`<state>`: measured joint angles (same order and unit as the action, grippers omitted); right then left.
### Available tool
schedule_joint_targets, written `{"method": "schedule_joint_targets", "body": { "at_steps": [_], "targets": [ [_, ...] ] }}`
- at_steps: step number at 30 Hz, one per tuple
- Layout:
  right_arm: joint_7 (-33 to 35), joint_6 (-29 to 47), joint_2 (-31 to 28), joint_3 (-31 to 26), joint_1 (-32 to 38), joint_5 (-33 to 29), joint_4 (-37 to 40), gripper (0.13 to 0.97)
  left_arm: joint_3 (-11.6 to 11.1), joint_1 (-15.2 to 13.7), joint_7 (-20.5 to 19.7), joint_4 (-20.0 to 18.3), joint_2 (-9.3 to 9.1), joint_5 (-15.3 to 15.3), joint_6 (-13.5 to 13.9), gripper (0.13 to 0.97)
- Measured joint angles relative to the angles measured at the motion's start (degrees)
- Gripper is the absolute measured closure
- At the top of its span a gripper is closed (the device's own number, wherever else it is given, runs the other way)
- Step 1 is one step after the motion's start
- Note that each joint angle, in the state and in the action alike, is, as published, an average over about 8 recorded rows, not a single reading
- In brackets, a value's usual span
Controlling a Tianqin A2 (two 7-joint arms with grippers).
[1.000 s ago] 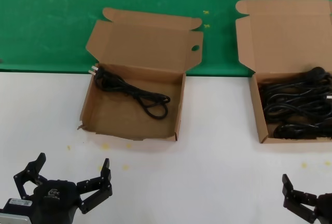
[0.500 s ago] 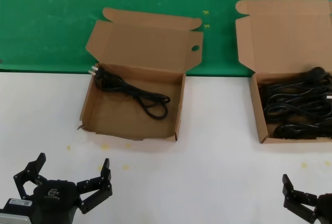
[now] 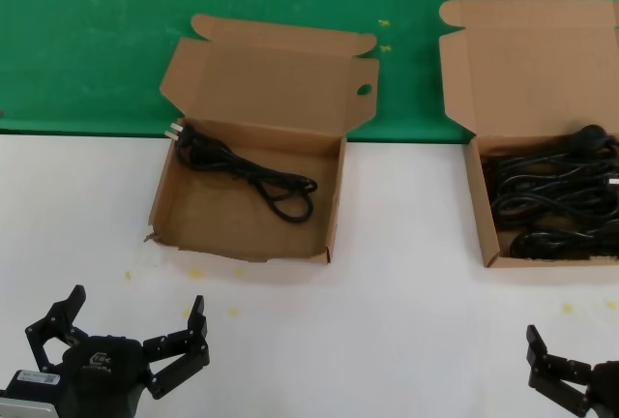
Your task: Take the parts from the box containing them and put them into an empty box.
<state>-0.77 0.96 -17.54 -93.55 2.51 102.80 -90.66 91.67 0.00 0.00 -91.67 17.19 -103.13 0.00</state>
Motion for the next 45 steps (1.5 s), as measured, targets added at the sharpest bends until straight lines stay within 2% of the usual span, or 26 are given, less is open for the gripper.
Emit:
{"method": "schedule_joint_targets", "body": {
  "at_steps": [45],
  "targets": [
    [0.00, 0.00, 0.00, 0.00, 0.00, 0.00, 0.00, 0.129, 0.00, 0.00, 0.00, 0.00, 0.00, 0.00, 0.00, 0.132]
  ]
}}
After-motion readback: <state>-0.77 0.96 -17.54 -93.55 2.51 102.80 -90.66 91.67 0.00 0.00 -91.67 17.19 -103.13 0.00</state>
